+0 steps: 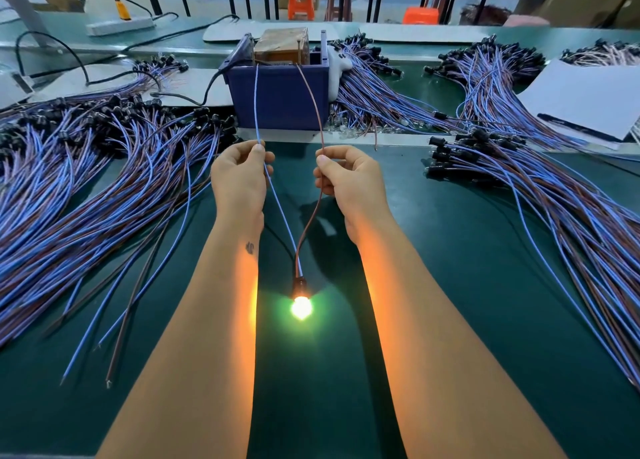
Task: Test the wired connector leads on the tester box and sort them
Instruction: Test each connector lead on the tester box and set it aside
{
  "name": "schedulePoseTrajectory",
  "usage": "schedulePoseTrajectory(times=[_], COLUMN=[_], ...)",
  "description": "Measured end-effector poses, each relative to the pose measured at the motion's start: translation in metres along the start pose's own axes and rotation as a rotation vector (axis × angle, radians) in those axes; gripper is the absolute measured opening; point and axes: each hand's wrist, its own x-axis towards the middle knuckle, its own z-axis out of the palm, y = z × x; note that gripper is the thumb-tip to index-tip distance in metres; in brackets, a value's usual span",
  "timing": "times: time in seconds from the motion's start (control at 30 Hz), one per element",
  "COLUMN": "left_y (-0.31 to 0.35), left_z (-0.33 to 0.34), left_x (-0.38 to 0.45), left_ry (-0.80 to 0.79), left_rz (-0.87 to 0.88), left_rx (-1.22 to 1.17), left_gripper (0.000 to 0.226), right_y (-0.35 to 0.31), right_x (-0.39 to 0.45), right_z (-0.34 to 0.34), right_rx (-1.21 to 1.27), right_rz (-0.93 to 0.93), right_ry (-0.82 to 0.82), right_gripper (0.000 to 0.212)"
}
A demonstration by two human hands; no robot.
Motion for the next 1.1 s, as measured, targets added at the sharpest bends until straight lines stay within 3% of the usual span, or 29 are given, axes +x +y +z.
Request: schedulePoseTrajectory(times=[0.4, 0.77, 0.9, 1.1], left_y=[0.003, 0.008, 0.007, 0.015], left_z=[-0.002, 0.007, 0.006, 0.001], left_x=[-0.003, -0.016, -0.015, -0.013], left_ry=[-0.023, -0.372, -0.295, -0.267], left_rz=[-0.009, -0.018, 0.023, 0.026], left_rx=[-0.010, -0.028, -0.069, -0.400], left_gripper=[0.013, 0.015, 0.012, 0.016], right_y=[0.000, 0.001, 0.002, 0.001], right_x=[-0.001, -0.004, -0.003, -0.002], right_z=[0.001, 0.008, 0.008, 0.004], right_rx=[-0.096, -0.180, -0.253, -0.453], right_rz=[-0.075, -0.153, -0.133, -0.080], right_ry=[-0.054, -0.159, -0.181, -0.323], right_gripper=[0.010, 0.010, 0.007, 0.013])
